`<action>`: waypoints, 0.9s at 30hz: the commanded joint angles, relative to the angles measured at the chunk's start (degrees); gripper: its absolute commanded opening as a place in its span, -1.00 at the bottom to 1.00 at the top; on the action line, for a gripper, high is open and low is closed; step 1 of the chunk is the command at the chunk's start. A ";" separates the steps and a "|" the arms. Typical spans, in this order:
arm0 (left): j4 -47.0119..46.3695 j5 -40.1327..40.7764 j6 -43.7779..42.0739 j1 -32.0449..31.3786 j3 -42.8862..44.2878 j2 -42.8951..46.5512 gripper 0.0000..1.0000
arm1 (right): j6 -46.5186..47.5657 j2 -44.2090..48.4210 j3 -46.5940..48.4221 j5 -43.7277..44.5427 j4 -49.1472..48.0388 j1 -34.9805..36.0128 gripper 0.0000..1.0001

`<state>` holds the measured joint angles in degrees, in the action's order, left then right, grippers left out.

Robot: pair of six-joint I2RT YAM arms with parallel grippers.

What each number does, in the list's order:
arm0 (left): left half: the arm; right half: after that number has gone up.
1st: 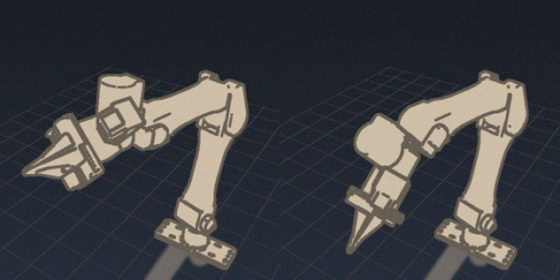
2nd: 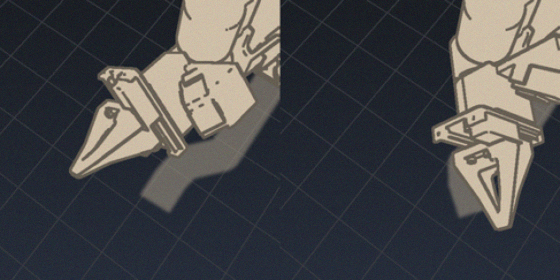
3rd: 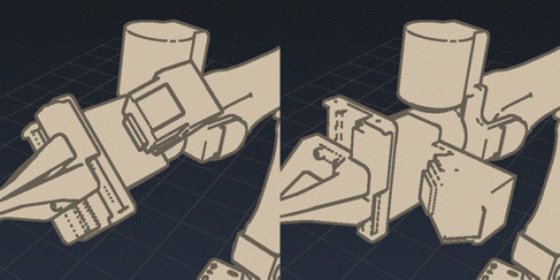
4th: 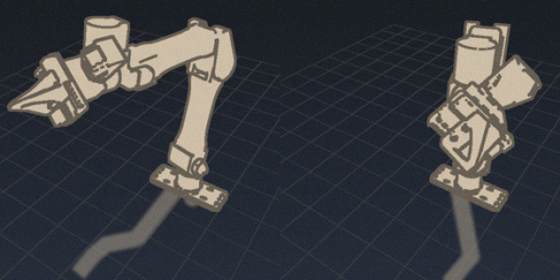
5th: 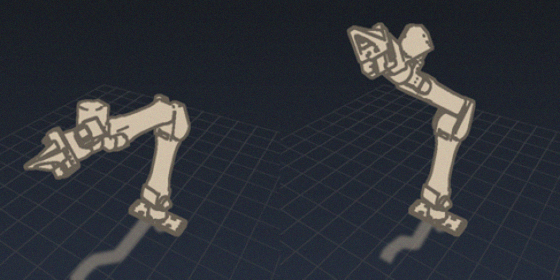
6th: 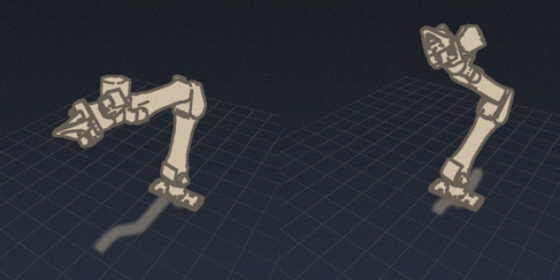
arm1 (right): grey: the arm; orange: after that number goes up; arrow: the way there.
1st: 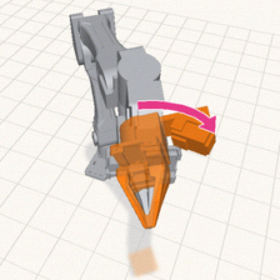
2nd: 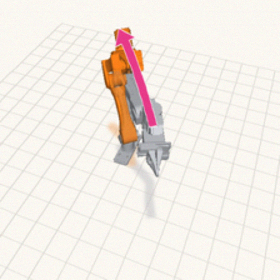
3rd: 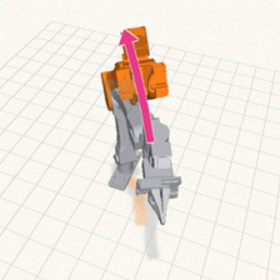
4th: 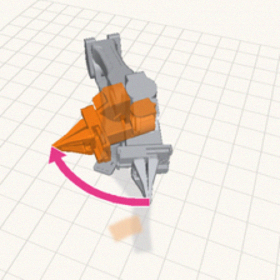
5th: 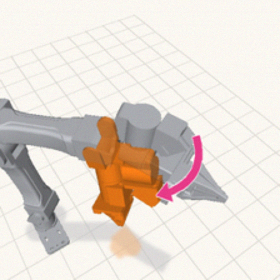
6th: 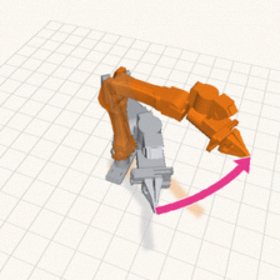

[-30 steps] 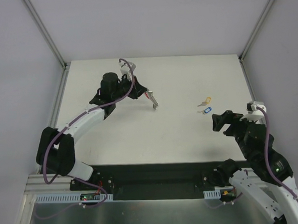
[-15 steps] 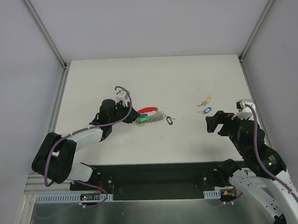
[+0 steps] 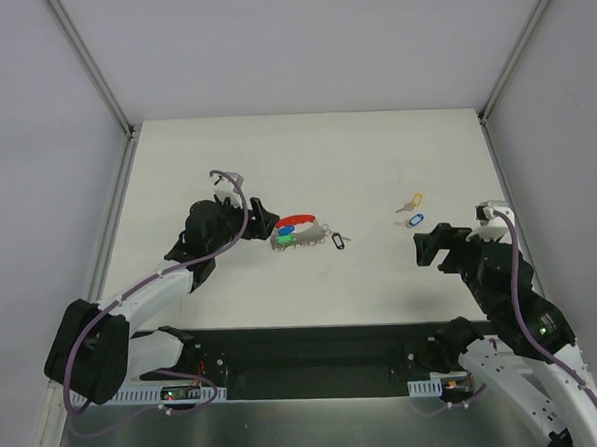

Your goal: Put the keys on the keyring

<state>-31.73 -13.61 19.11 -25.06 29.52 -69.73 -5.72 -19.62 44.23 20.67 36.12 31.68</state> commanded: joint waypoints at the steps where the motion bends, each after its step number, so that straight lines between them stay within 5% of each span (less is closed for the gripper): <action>1: 9.20 8.41 0.49 0.36 3.08 6.01 0.57 | 1.06 1.07 1.04 2.10 0.62 -0.13 0.93; 7: 20.99 15.71 0.14 0.36 7.92 11.89 0.98 | 1.06 2.21 1.47 6.39 2.64 -0.13 0.92; 14: 25.92 22.91 -0.04 0.36 7.93 22.96 0.98 | -0.26 4.06 4.11 16.50 8.61 -0.22 0.93; 21: 26.72 33.20 -3.20 0.27 3.01 43.16 0.98 | 2.37 8.45 3.77 25.64 12.75 -0.13 0.92; 27: 31.45 32.15 -11.63 0.27 3.18 53.10 0.99 | 5.36 14.86 0.25 30.31 11.52 -0.13 0.92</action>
<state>-4.05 16.10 14.13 -25.04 33.17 -20.97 -3.38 -7.86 45.80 45.50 47.40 31.68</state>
